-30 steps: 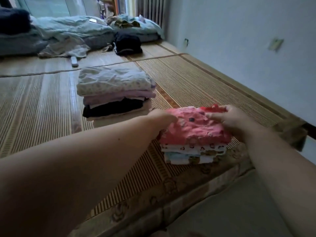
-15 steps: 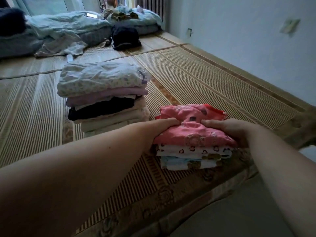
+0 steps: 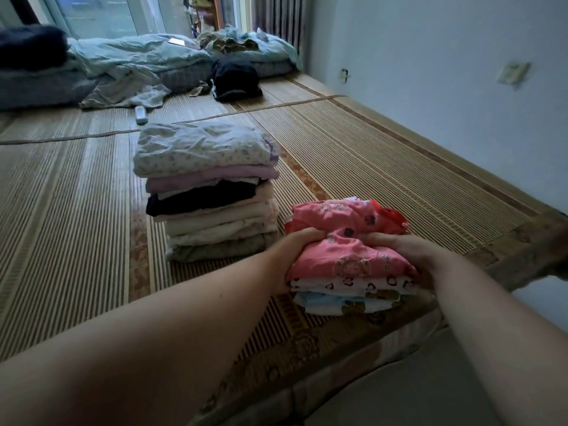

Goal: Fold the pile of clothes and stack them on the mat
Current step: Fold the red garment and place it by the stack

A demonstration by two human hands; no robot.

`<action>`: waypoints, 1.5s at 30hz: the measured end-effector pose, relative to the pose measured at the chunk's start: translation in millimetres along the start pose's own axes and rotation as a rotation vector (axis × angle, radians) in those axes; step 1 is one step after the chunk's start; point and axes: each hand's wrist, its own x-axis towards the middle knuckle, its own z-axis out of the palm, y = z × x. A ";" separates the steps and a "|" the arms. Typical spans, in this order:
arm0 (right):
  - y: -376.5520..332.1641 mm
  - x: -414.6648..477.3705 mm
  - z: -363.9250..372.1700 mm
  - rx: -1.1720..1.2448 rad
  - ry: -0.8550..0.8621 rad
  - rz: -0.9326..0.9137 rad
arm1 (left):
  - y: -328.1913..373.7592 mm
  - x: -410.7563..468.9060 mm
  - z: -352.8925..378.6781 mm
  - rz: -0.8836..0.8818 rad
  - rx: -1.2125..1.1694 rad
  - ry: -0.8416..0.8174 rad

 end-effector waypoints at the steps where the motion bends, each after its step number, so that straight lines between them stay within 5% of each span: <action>1: -0.1 -6.5 3.2 0.008 0.005 -0.014 | -2.5 -6.1 -1.2 0.008 -0.032 -0.006; 7: -14.3 -56.7 47.3 0.073 -0.037 -0.113 | -6.1 -72.0 -25.1 0.066 -0.099 -0.015; 15: -66.8 -97.1 214.4 0.092 -0.321 -0.307 | -12.4 -234.6 -144.0 0.256 -0.145 0.184; 23: -132.7 -118.8 474.4 -0.156 -0.652 -0.347 | -30.6 -435.1 -318.2 0.447 -0.179 0.608; 31: -164.8 -166.3 716.0 -0.176 -1.099 -0.253 | -60.0 -598.9 -450.3 0.410 -0.229 1.022; 39: -130.8 -158.5 911.9 -0.576 -1.249 -0.074 | -152.7 -655.8 -572.9 0.366 -0.532 1.272; 42: -117.4 -154.9 956.6 -0.918 -1.128 -0.222 | -189.9 -648.6 -599.3 0.257 -0.599 1.364; 45: -111.3 -152.2 994.3 -1.018 -1.057 -0.398 | -205.6 -636.6 -613.7 0.257 -0.652 1.406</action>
